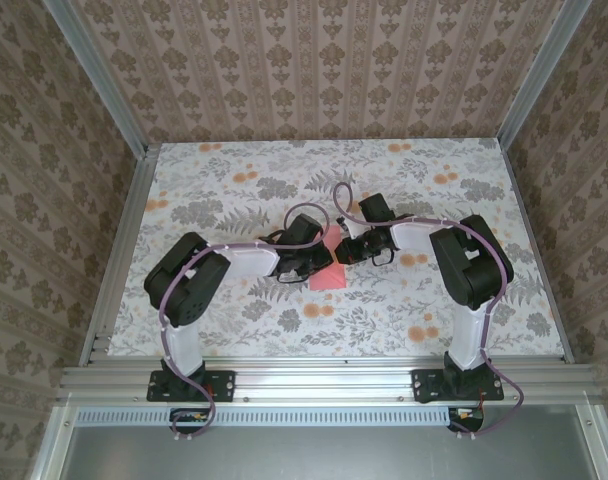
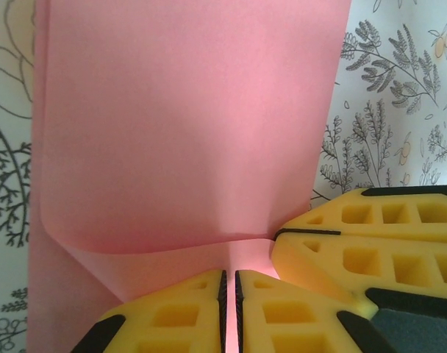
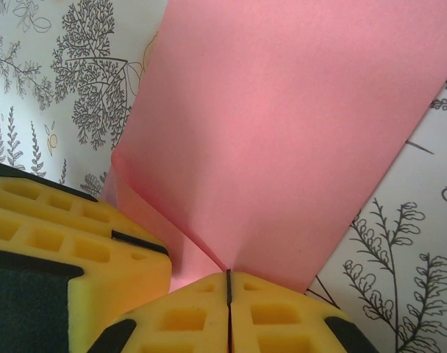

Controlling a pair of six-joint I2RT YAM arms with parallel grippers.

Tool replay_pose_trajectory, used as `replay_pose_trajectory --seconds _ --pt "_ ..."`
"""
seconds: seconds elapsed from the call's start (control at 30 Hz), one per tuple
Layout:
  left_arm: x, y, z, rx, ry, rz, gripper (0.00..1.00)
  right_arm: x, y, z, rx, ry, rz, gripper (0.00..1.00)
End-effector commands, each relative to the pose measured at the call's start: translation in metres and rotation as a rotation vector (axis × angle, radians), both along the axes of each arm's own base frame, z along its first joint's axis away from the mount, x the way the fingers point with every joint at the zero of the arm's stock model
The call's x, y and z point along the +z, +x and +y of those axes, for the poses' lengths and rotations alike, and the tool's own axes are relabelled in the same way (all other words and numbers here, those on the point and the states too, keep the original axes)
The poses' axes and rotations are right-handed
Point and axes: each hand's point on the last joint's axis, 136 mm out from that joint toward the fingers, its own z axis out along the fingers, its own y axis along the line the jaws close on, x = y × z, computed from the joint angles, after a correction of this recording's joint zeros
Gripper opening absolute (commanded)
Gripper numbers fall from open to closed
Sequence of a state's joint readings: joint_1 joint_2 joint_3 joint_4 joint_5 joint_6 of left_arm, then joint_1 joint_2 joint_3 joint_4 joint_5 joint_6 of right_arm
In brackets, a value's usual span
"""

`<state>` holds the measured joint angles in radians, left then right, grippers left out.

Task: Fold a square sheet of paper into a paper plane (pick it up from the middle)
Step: Fold the triangle a second time at the center of the table.

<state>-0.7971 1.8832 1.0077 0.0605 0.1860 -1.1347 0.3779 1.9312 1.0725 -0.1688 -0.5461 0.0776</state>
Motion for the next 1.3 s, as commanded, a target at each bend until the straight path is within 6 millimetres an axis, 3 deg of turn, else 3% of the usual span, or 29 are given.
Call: replay_pose_trajectory --seconds 0.0,0.2,0.33,0.43,0.6,0.7,0.93,1.27 --pt "-0.019 -0.005 0.009 0.026 0.053 0.043 0.14 -0.010 -0.002 -0.005 -0.003 -0.051 0.023 0.11" --pt "-0.029 -0.010 0.015 0.046 0.090 0.076 0.13 0.026 0.009 -0.008 -0.058 -0.011 -0.037 0.30" --pt "-0.030 -0.010 0.014 0.045 0.085 0.076 0.13 0.047 0.009 -0.016 -0.108 0.007 -0.068 0.35" --pt "-0.029 -0.010 0.013 0.044 0.085 0.074 0.13 0.050 0.001 -0.024 -0.149 -0.004 -0.055 0.34" --pt "-0.026 -0.010 0.013 0.043 0.086 0.069 0.13 0.055 -0.033 -0.009 -0.120 0.122 0.087 0.18" --pt "-0.024 -0.009 0.014 0.044 0.090 0.063 0.13 0.059 -0.052 0.004 -0.089 0.200 0.154 0.15" --pt "-0.022 -0.008 0.014 0.041 0.088 0.058 0.13 0.051 -0.073 0.017 -0.054 0.183 0.226 0.13" --pt "-0.020 -0.008 0.012 0.031 0.086 0.054 0.13 0.019 -0.066 0.005 -0.099 0.037 0.276 0.13"
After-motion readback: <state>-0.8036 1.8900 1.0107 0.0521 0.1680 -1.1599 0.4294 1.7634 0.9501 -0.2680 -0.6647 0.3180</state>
